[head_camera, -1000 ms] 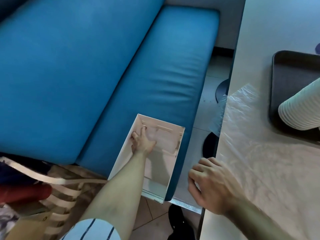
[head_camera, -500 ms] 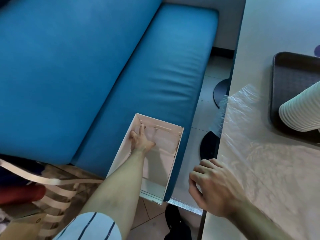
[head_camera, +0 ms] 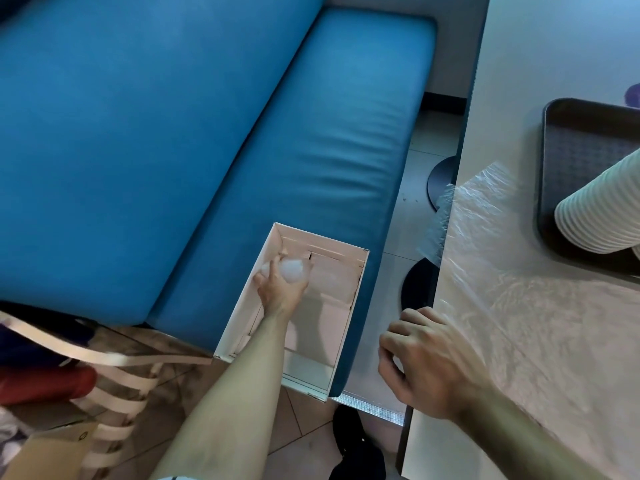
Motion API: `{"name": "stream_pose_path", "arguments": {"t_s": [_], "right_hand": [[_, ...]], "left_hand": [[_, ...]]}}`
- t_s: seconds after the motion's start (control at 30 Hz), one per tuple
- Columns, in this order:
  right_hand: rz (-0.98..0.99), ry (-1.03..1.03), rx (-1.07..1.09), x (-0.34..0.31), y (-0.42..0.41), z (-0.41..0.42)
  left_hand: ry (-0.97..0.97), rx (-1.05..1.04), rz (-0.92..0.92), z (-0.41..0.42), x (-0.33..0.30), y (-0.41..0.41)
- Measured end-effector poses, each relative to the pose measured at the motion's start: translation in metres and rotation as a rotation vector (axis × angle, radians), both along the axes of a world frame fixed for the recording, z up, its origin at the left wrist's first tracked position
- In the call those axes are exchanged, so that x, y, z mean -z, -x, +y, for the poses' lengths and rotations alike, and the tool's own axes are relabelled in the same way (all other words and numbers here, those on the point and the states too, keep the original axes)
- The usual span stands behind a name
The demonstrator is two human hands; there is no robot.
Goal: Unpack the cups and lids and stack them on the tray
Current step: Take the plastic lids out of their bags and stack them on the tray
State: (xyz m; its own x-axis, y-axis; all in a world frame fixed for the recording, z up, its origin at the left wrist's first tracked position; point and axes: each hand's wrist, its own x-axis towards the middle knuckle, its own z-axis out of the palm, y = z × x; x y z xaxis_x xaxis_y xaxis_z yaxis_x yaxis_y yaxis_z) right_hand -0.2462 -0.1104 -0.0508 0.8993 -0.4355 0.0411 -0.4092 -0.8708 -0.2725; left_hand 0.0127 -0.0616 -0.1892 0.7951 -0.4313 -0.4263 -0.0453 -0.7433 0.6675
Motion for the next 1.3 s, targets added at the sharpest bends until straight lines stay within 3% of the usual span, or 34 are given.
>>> {"name": "stream_pose_path", "arguments": {"t_s": [0.17, 0.33, 0.5, 0.57, 0.67, 0.73, 0.83, 0.97, 1.07, 1.13, 1.23, 1.3], "right_hand": [[-0.022, 0.026, -0.004, 0.002, -0.002, 0.000], [0.015, 0.032, -0.013, 0.003, 0.002, 0.005], [0.024, 0.009, 0.059, -0.019, -0.003, 0.009], [-0.088, -0.201, 0.209, -0.048, -0.006, 0.015], [-0.277, -0.877, 0.436, -0.089, -0.006, 0.010], [-0.439, -1.267, 0.429, -0.104, -0.004, -0.002], [-0.619, -1.466, 0.394, -0.119, 0.010, -0.020], [-0.729, -1.439, 0.434, -0.139, 0.048, -0.048], [-0.573, -1.370, 0.289, -0.152, 0.077, -0.066], [-0.536, -1.272, 0.322, -0.164, 0.095, -0.074], [-0.482, -1.008, 0.543, -0.177, 0.117, -0.074], [-0.386, -0.927, 0.573, -0.180, 0.126, -0.071]], "left_hand": [[0.238, -0.213, 0.110, 0.019, -0.042, 0.017], [0.793, -0.386, 0.490, 0.033, -0.115, 0.047], [1.059, -0.408, 0.688, 0.038, -0.181, 0.088], [1.114, -0.406, 0.720, 0.035, -0.202, 0.107], [1.154, -0.363, 0.722, 0.027, -0.225, 0.134], [1.150, -0.295, 0.716, 0.018, -0.234, 0.155], [1.136, -0.201, 0.748, 0.003, -0.247, 0.189], [1.009, -0.048, 0.737, -0.011, -0.263, 0.211], [0.905, 0.133, 0.765, -0.020, -0.277, 0.209], [0.854, 0.203, 0.780, -0.028, -0.286, 0.216], [0.922, 0.094, 0.749, -0.040, -0.296, 0.236], [0.965, -0.039, 0.729, -0.049, -0.298, 0.250]]}}
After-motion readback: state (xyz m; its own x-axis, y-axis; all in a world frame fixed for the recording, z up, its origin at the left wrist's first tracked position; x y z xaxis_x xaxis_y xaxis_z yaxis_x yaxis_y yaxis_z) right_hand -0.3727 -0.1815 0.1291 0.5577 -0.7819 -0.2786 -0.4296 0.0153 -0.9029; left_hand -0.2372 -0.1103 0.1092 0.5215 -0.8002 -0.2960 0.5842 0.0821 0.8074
